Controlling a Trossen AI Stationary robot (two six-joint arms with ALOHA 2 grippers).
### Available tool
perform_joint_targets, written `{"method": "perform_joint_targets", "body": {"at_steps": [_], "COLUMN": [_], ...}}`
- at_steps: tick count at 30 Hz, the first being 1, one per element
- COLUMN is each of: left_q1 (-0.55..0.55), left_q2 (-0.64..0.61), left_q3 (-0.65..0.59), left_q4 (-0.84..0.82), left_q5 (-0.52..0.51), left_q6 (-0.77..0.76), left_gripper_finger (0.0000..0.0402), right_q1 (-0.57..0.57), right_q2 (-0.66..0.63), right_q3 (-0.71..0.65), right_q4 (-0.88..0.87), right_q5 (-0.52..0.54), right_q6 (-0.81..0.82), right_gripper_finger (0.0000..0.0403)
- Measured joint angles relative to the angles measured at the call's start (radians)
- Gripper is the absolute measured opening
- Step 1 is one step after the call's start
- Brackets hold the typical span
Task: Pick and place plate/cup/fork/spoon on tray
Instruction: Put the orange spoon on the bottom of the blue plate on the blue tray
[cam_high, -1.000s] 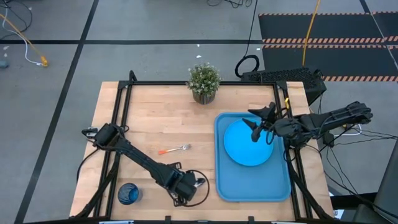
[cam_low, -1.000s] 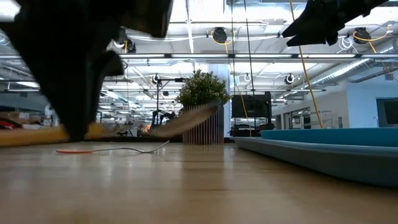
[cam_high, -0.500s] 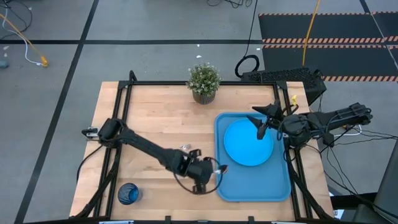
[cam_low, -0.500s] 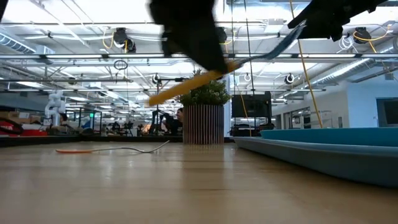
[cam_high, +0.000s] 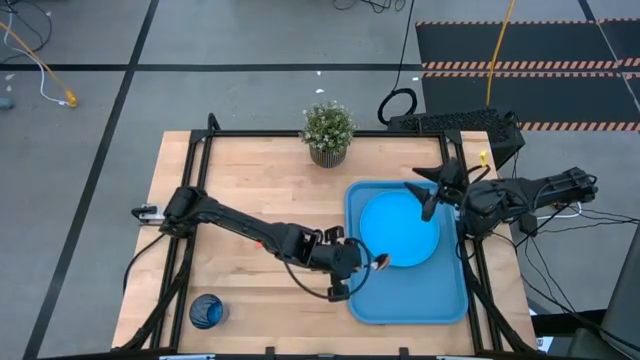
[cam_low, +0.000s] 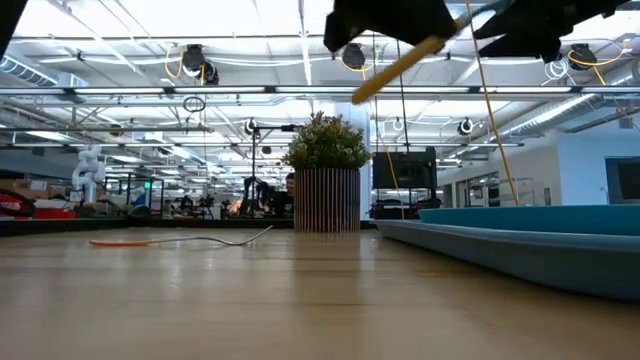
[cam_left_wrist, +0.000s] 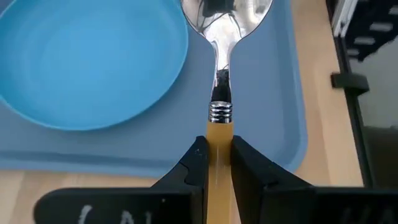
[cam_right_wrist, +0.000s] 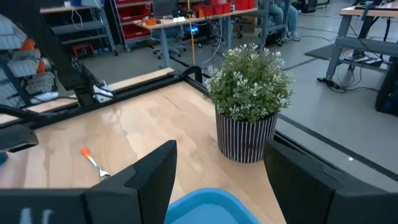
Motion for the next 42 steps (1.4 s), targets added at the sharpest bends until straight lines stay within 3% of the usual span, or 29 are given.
{"method": "perform_joint_targets", "body": {"at_steps": [5, 14, 18, 25, 37, 42], "left_q1": [0.000, 0.019, 0.033, 0.057, 0.034, 0.035], "left_q2": [0.078, 0.299, 0.368, 0.430, 0.480, 0.528], "left_q3": [0.114, 0.430, 0.503, 0.511, 0.510, 0.507], "left_q4": [-0.055, -0.131, -0.143, -0.154, 0.069, 0.074], "left_q5": [0.000, 0.000, 0.001, 0.036, 0.072, 0.062], "left_q6": [0.032, 0.116, 0.133, 0.125, 0.119, 0.091], "left_gripper_finger": [0.0041, 0.0041, 0.0041, 0.0041, 0.0041, 0.0041], "right_q1": [0.000, 0.000, 0.000, 0.000, 0.000, 0.000], "right_q2": [-0.014, -0.034, -0.050, -0.062, -0.060, -0.053], "right_q3": [0.000, 0.000, 0.000, 0.000, 0.000, 0.000], "right_q4": [0.002, -0.002, -0.019, -0.054, -0.059, -0.061], "right_q5": [0.000, -0.005, -0.007, -0.007, -0.004, -0.006], "right_q6": [-0.006, -0.027, -0.038, -0.024, -0.007, 0.004], "right_gripper_finger": [0.0231, 0.0231, 0.0231, 0.0231, 0.0231, 0.0231]}}
